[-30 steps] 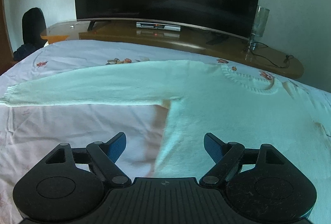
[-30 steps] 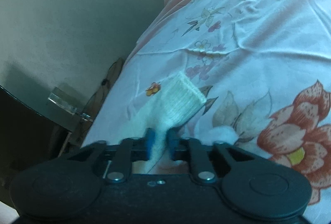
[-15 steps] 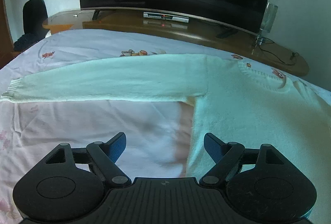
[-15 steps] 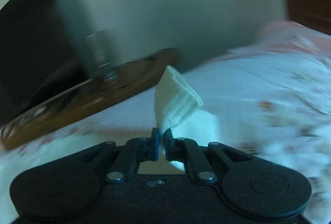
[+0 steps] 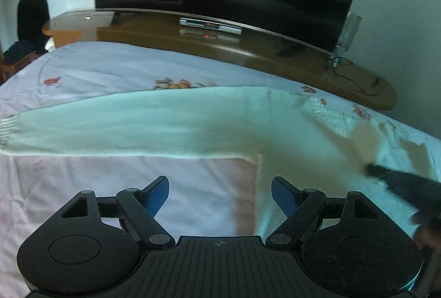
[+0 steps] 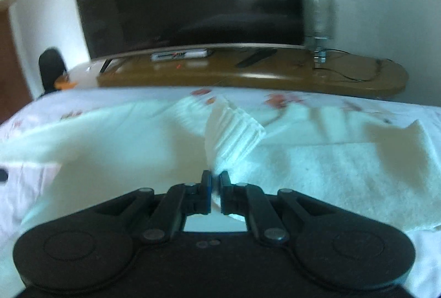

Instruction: Fold small clothes

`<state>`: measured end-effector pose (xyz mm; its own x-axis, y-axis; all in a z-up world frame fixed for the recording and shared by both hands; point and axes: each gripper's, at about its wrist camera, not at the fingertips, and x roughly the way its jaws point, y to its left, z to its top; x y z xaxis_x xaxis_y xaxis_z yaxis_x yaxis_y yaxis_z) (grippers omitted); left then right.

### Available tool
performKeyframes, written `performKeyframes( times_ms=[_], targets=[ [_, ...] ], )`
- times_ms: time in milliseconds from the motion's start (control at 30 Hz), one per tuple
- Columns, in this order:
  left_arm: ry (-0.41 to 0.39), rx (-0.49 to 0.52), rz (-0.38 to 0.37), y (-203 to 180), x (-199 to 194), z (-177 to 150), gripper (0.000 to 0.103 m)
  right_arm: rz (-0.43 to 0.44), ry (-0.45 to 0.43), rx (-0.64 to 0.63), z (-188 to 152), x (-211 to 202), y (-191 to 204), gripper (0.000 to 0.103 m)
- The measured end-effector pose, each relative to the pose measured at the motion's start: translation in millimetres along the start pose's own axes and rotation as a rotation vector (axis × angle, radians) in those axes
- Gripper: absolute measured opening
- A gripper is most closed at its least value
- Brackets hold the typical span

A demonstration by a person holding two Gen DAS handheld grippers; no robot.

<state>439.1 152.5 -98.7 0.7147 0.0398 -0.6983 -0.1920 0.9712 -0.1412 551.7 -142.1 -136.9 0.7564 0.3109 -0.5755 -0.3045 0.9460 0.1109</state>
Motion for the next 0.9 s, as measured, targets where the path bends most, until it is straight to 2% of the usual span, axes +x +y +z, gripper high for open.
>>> performKeyframes(
  times_ms=[100,133,233,300,333,367,400,433,467,500,667,700,733,767,833,900],
  targets=[
    [0.003,0.005,-0.042,-9.6,12.1,3.5,0.082,0.046,-0.006,-0.063,-6.2,2.7,25.5,0.019],
    [0.003,0.004,-0.058,-13.3,15.2,4.5,0.082,0.084,-0.016,-0.098,-5.4,-0.2,28.8,0.027],
    [0.014,-0.01,-0.157,-30.8,30.5,10.9,0.082,0.111,-0.069,-0.14,-4.6,-19.1,32.7,0.025],
    [0.029,-0.038,-0.258,-47.7,46.7,15.8,0.082,0.066,-0.089,-0.107,-5.7,-39.9,19.8,0.023],
    [0.047,-0.052,-0.299,-56.8,57.4,17.4,0.077,0.036,-0.096,-0.093,-7.7,-48.6,11.7,0.024],
    [0.082,-0.072,-0.341,-67.2,71.6,18.5,0.066,0.014,-0.103,-0.077,-9.4,-56.6,1.7,0.024],
    [0.121,-0.091,-0.377,-75.5,83.6,18.5,0.045,-0.013,-0.106,-0.055,-10.7,-65.3,-9.2,0.024],
    [0.153,-0.112,-0.409,-83.6,94.2,17.9,0.04,-0.036,-0.103,-0.038,-11.4,-71.0,-17.5,0.024],
    [0.176,-0.129,-0.426,-92.6,102.7,16.2,0.04,-0.062,-0.098,-0.021,-12.2,-77.9,-26.7,0.025],
    [0.196,-0.137,-0.433,-101.8,111.5,15.2,0.04,-0.077,-0.097,-0.013,-14.0,-80.4,-31.6,0.025],
    [0.181,-0.148,-0.422,-121.1,125.7,20.5,0.04,-0.13,-0.102,0.061,-27.8,-100.4,-60.3,0.025],
    [0.174,-0.134,-0.416,-124.1,127.3,22.2,0.034,-0.145,-0.102,0.082,-31.1,-101.3,-67.9,0.025],
    [0.164,-0.106,-0.397,-127.4,127.7,23.1,0.007,-0.162,-0.099,0.098,-33.3,-102.0,-73.7,0.025],
    [0.166,-0.084,-0.389,-128.2,128.2,23.2,0.004,-0.182,-0.095,0.115,-36.6,-102.2,-80.7,0.025],
    [0.163,-0.088,-0.405,-123.2,128.3,25.7,0.004,-0.224,-0.085,0.158,-40.1,-99.6,-92.7,0.029],
    [0.123,-0.066,-0.398,-112.2,117.1,33.1,0.004,-0.251,-0.064,0.194,-43.4,-94.8,-103.2,0.031]
  ],
)
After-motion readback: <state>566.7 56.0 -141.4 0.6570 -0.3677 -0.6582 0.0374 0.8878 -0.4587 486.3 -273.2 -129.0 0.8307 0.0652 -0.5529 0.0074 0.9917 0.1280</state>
